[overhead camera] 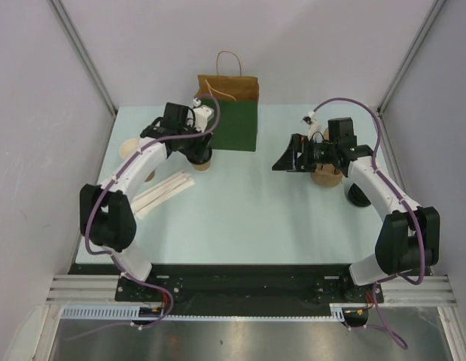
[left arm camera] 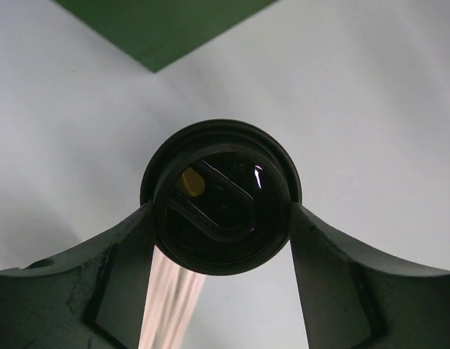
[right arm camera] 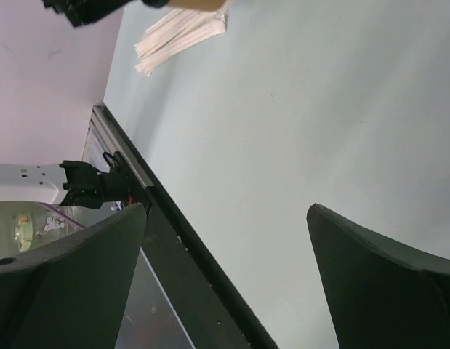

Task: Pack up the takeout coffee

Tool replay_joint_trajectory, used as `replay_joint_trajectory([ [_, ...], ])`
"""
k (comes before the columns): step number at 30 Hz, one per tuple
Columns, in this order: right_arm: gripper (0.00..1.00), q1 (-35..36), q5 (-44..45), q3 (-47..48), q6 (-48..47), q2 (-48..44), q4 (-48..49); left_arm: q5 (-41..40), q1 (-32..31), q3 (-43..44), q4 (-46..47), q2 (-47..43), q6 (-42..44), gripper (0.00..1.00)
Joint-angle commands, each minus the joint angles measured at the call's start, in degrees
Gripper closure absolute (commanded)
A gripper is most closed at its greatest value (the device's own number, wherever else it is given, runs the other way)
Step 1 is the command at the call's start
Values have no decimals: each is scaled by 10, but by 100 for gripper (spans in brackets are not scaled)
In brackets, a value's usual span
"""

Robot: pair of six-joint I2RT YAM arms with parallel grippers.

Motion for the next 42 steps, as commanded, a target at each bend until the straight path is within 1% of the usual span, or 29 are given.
replay_joint_trajectory([
  [1,0,-3,-12,18,3,0,14,22,46,48,3,49,12,49],
  [6,0,-4,-10,18,-2,-3,12,27,65,62,17,93,3,50],
  [12,0,-6,-10,18,-7,-8,7,15,67,53,36,111,-1,48],
  [15,0,-9,-11,19,-8,-12,7,13,67,45,37,107,-4,40],
  [16,0,-10,-12,19,-7,-13,8,13,67,42,38,105,-5,35],
  [18,0,-12,-14,18,-6,-14,10,12,67,38,37,101,-6,31],
  [19,0,-13,-13,19,-6,-15,11,10,67,36,38,98,-7,26],
  [24,0,-16,-17,25,-7,-17,6,7,67,39,32,90,-10,12],
  [25,0,-17,-17,27,-10,-17,2,7,67,39,30,87,-11,6],
  [28,0,-19,-17,38,-17,-19,-8,9,67,47,25,78,-15,1],
  [33,0,-32,-12,77,-42,-24,-36,26,67,71,10,44,-29,0],
  [34,0,-36,-11,88,-50,-24,-57,28,67,77,7,38,-31,0],
  [35,0,-41,-8,100,-80,-25,-73,30,67,84,-5,30,-33,1],
  [36,0,-50,7,131,-100,-25,-94,30,67,100,-10,24,-35,0],
  [37,0,-54,19,147,-125,-24,-137,29,67,107,-15,6,-34,1],
  [39,3,-61,79,176,-193,-25,-179,35,67,118,-29,-15,-35,1],
  [40,5,-61,105,203,-217,-24,-217,38,67,121,-34,-35,-35,1],
  [41,9,-61,131,214,-237,-25,-232,42,67,121,-44,-47,-35,0],
  [42,14,-61,190,224,-271,-24,-245,59,67,122,-50,-57,-34,1],
])
